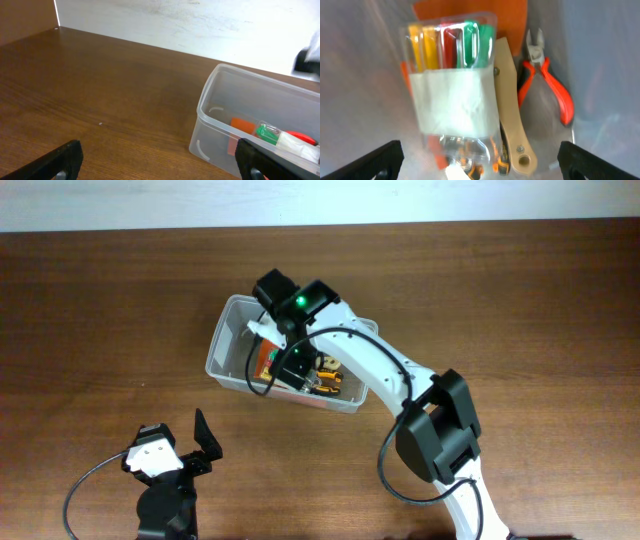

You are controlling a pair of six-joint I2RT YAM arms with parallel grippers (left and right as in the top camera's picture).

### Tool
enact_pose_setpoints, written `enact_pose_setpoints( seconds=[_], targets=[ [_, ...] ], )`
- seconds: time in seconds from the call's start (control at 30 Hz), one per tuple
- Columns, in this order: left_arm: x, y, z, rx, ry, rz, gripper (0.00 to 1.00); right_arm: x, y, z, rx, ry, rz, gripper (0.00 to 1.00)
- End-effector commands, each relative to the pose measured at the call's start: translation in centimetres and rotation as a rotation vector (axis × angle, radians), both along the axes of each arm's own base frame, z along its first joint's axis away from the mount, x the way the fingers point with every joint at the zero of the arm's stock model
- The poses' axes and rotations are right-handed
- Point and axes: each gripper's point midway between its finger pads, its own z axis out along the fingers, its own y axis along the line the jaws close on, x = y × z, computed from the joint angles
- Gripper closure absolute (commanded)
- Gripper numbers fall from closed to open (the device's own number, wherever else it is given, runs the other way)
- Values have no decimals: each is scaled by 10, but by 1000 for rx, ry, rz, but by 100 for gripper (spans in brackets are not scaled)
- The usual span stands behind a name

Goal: Pack container
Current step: 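Carry the marker pack left into the container and release, then raise the right gripper up and away from the container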

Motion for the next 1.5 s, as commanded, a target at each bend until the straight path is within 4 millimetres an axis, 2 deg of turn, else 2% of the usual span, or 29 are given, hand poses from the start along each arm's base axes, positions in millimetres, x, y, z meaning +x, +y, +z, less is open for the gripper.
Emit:
enact_pose_setpoints(
  seconds=[0.0,0.03,0.1,0.17,0.2,0.23,0.27,0.3,0.37,0.5,0.63,0.73,1.47],
  targets=[
    [0,0,-1,9,2,-1,1,34,-19,110,181,-160,-250,1],
    [0,0,-1,9,2,-1,1,41,-35,133,212,-181,-327,1],
    [0,0,-1,9,2,-1,1,54,-78,173,260,-223,-477,1],
    [0,0,-1,9,2,-1,1,64,-122,198,277,-260,-570,1],
    [0,0,-1,9,2,-1,1,70,-154,211,277,-287,-628,1],
    [0,0,-1,9,2,-1,1,73,-172,215,271,-297,-657,1],
    [0,0,-1,9,2,-1,1,77,-205,218,252,-306,-710,1],
    [0,0,-1,9,2,-1,1,77,-230,217,241,-300,-767,1],
    [0,0,-1,9,2,-1,1,77,-260,215,246,-280,-847,1],
    [0,0,-1,9,2,-1,1,79,-300,216,314,-249,-950,1],
    [0,0,-1,9,2,-1,1,78,-323,216,321,-250,-1000,1],
    [0,0,-1,9,2,-1,1,78,-329,216,320,-254,-1014,1],
    [0,0,-1,9,2,-1,1,79,-329,215,319,-253,-1014,1]
  ],
)
